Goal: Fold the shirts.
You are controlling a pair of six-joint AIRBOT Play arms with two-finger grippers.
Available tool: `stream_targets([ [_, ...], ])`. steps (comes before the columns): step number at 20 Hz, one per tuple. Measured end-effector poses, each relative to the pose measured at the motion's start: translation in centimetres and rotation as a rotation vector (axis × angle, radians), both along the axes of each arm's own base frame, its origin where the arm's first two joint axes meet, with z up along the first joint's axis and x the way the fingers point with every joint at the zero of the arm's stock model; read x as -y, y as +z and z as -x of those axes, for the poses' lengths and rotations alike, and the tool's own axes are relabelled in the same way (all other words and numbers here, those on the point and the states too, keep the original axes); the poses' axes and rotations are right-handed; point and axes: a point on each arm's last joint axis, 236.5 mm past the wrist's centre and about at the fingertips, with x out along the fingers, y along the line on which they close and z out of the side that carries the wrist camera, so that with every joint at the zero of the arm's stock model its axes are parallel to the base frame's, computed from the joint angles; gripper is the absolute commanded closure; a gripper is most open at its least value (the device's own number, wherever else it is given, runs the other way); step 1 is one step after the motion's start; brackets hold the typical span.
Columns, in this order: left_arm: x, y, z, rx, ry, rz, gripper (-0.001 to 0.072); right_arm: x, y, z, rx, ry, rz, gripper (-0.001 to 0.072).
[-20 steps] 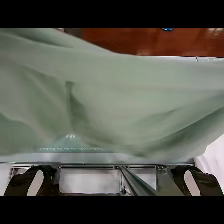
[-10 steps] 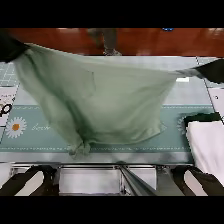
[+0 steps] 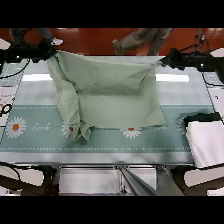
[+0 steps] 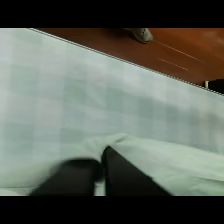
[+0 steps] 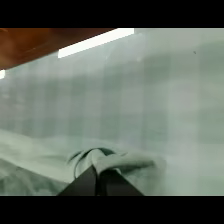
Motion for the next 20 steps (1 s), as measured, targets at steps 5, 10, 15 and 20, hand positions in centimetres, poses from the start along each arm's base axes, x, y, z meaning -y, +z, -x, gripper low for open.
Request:
stream_targets([
  [5,0.0,-3.7,1.1,-0.139,-0.071,0.026,0.0196,-0.4,-2.7,-2.9,-0.05,-0.038,-0.062,0.0296],
  [10,-7.6,-4.7,8.9,-0.382,-0.052,-0.007,0.0197,5.4,-0.1,0.5,-0.123,-0.026,-0.116,0.0296],
  [15,-11.0,-7.1,21.6,-0.551,0.12,0.104,0.0197,9.3,1.5,8.1,-0.211,0.002,-0.013,0.0296],
  [20,-4.4,-12.5,29.8,-0.613,0.193,0.432,0.0197,7.5,-1.0,16.7,-0.307,0.005,0.008,0.0296],
])
